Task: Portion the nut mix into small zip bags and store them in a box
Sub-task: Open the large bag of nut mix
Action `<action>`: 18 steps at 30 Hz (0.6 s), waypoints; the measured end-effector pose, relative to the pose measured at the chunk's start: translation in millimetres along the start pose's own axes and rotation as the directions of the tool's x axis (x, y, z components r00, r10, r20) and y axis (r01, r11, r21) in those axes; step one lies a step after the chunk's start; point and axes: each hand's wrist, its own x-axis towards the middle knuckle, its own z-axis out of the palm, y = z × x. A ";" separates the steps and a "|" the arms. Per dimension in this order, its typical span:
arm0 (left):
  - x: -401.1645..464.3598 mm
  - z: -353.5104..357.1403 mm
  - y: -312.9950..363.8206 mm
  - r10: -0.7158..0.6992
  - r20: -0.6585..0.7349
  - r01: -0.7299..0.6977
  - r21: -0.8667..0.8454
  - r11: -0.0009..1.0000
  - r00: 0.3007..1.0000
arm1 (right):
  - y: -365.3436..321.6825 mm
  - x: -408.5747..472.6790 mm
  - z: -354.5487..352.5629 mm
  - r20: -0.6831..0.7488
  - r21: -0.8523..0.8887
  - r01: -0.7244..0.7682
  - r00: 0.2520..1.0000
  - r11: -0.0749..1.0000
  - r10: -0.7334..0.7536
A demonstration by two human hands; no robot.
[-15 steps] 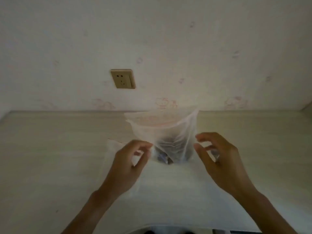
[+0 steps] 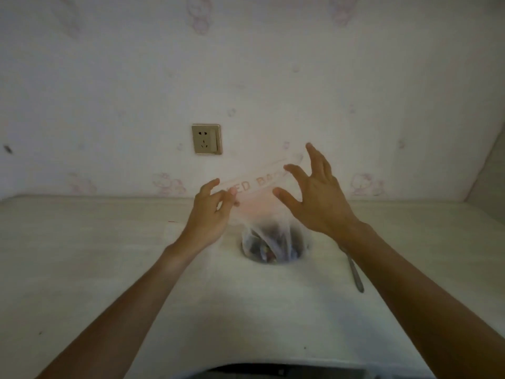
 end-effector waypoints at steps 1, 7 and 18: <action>-10.9 -1.6 2.4 0.014 -0.016 -0.014 -0.009 1.000 1.000 | -2.1 -8.1 -1.8 -0.028 0.015 -0.017 0.999 1.000 0.017; -75.6 -11.9 17.8 0.158 0.064 -0.165 0.145 0.975 0.985 | -15.0 -64.4 -18.2 -0.022 0.027 -0.098 0.995 0.995 0.098; -109.7 -21.4 19.8 0.225 -0.077 -0.207 0.193 0.959 0.971 | -10.1 -95.5 -26.1 -0.013 0.018 -0.199 0.980 0.980 0.199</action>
